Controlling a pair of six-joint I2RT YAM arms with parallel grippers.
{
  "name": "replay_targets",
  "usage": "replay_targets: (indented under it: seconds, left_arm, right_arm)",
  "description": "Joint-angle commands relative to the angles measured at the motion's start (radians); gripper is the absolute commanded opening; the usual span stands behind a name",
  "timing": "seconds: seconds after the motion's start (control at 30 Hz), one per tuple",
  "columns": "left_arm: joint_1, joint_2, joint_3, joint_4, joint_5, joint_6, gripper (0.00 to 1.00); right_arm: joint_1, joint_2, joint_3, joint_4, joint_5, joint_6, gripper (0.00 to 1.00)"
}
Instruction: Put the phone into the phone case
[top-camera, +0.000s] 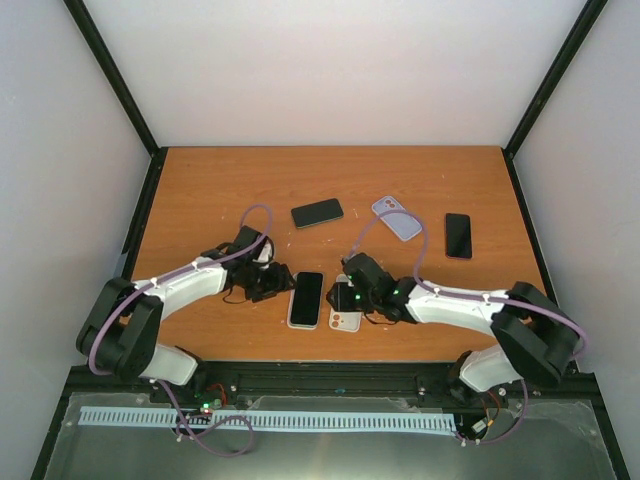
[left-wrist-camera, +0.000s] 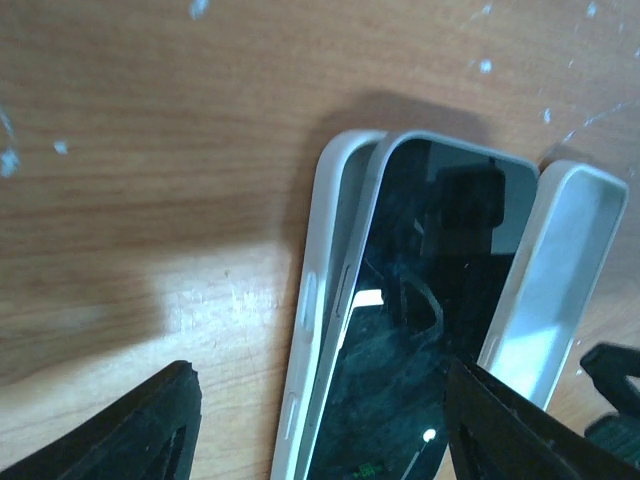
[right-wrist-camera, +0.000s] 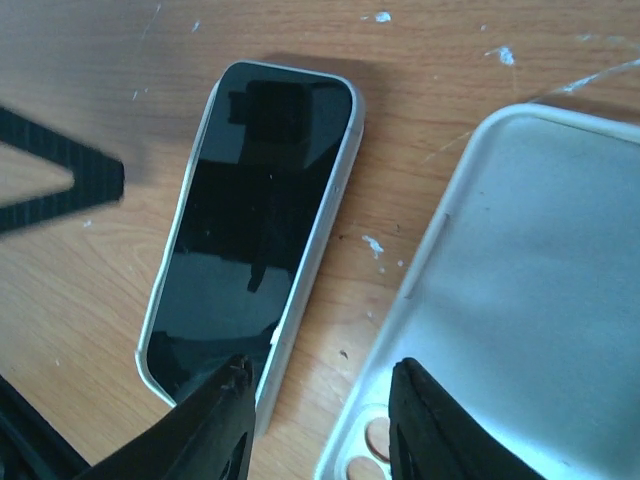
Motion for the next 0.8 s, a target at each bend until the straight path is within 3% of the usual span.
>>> replay_targets:
  seconds: [0.0,0.23,0.47,0.77]
  left_arm:
    - [0.01,0.0,-0.064,0.145,0.121,0.029,0.66]
    - [0.01,0.023,-0.103,0.209,0.157,0.059,0.64]
    - [0.01,0.044,-0.118,0.216,0.129,0.102,0.6]
    - [0.01,0.066,-0.128,0.264,0.134,0.121,0.59]
  right_arm:
    - [0.007,0.08,0.057,0.078,-0.034,0.031,0.36]
    - [0.007,0.198,0.115,0.103,-0.047,0.054,0.31]
    - [0.008,0.245,0.14,0.12,-0.057,0.055,0.17]
    - [0.007,0.257,0.143,0.135,-0.071,0.052,0.12]
